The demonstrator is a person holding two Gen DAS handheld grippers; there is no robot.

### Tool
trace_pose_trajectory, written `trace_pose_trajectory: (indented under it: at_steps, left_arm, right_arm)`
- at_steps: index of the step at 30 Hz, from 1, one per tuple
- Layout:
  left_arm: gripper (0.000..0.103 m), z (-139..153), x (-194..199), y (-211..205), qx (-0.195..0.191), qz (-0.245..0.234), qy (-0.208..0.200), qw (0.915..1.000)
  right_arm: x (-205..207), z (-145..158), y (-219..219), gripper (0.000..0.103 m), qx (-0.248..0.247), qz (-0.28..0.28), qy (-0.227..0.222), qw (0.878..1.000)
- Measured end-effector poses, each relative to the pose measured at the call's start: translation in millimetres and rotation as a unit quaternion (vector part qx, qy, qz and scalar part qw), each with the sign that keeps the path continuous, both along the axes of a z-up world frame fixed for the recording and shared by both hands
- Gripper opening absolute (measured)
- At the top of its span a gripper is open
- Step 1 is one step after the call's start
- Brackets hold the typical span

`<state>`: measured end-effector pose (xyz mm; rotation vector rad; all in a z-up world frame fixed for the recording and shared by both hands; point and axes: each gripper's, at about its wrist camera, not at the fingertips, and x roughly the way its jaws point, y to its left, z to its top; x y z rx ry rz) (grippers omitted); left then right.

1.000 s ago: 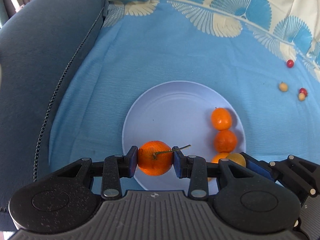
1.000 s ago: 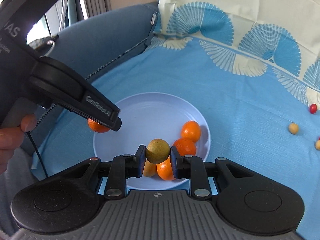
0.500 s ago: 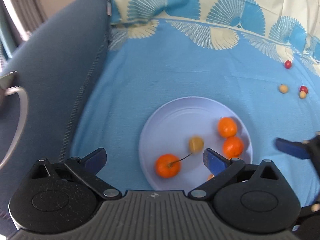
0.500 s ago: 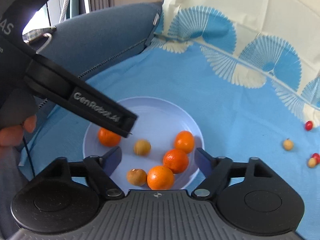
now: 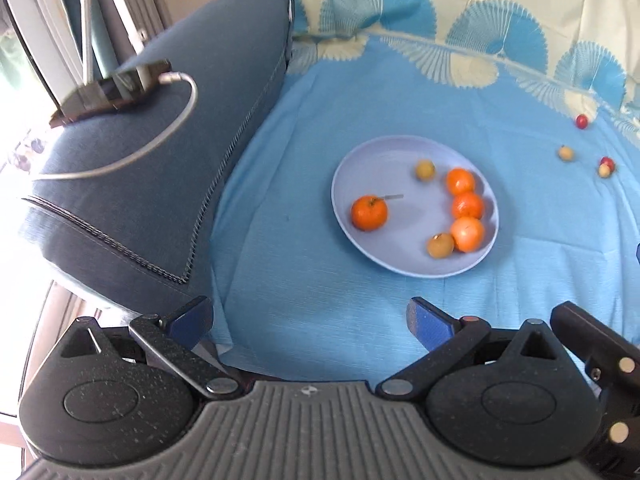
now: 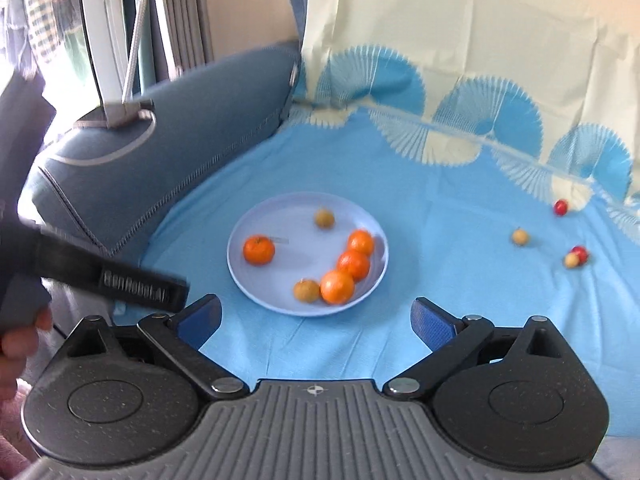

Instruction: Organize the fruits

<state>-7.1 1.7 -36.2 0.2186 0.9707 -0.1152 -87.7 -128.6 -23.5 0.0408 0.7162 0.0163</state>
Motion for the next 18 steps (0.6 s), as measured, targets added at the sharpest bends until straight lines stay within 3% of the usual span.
trace_pose_trajectory:
  at_steps: [6,18]
  left_arm:
    - [0.103,21.7,-24.4,-2.4,-0.010,-0.008,-0.037,0.9992]
    - [0.103,43.3,-57.5,0.8,-0.019,-0.012,-0.073,0.9970]
  right_arm:
    - [-29.2,15.3,2.9,0.102,-0.006,0.003,-0.035,0.999]
    - [-64.2,36.5,-1.1,0.102,-0.003,-0.005,-0.076,0.997]
